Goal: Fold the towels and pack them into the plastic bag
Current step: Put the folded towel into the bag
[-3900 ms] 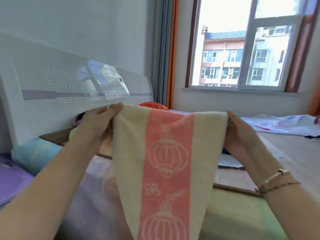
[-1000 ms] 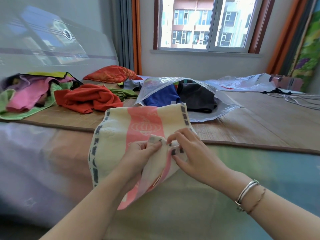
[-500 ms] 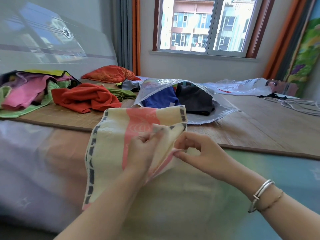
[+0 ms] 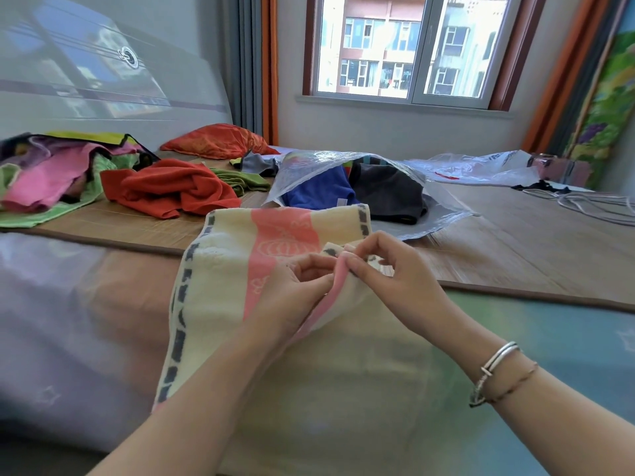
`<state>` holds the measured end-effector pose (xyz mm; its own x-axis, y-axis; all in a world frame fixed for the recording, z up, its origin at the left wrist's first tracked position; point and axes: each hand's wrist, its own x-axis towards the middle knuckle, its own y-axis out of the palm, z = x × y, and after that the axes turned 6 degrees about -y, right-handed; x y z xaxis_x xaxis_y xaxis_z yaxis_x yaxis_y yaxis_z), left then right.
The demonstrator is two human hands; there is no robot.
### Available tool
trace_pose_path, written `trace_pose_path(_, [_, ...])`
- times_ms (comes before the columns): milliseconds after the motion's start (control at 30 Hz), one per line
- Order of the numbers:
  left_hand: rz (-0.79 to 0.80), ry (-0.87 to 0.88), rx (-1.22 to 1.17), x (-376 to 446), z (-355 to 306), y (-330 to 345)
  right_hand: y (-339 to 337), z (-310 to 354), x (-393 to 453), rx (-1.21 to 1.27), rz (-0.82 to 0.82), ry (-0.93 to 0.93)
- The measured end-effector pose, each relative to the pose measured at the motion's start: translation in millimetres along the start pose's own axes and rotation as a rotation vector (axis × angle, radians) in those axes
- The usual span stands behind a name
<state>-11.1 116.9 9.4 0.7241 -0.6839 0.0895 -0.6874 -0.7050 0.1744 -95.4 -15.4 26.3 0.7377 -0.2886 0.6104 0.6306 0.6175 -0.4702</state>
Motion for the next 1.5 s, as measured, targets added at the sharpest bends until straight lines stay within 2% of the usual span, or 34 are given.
trace_pose_path(133, [-0.168,0.102,0.083,4.0,0.2,-5.3,1.9,1.8,0.8,0.094,-0.032,0.003])
trace_pose_path(333, [-0.16,0.331,0.207,-3.3,-2.9,-1.0,3.7,4.3,0.1,0.077,-0.083,0.0])
trace_pose_path(467, [-0.244,0.461,0.518,-3.3,0.9,-7.3,3.8,8.6,-1.0,0.087,-0.111,0.014])
trace_pose_path(533, [-0.255,0.465,0.557,-4.9,0.8,-8.2,3.9,10.6,-0.6,0.087,-0.113,0.012])
trace_pose_path(700, [-0.229,0.389,0.404,-8.4,-3.7,-4.8,5.7,11.1,2.2,0.066,-0.102,-0.022])
trace_pose_path(1000, [-0.178,0.318,0.424,-9.1,-0.7,-1.9,4.6,5.6,0.5,-0.056,-0.133,-0.024])
trace_pose_path(1200, [-0.204,0.396,0.552,-3.4,7.2,-5.9,6.7,5.9,0.4,-0.05,-0.134,-0.037])
trace_pose_path(1400, [-0.191,0.442,0.566,-0.9,8.1,-9.7,2.6,10.4,2.4,-0.009,0.02,-0.052])
trace_pose_path(1500, [-0.162,0.479,0.707,-4.3,6.2,-13.9,1.6,21.3,6.1,-0.072,-0.037,-0.105])
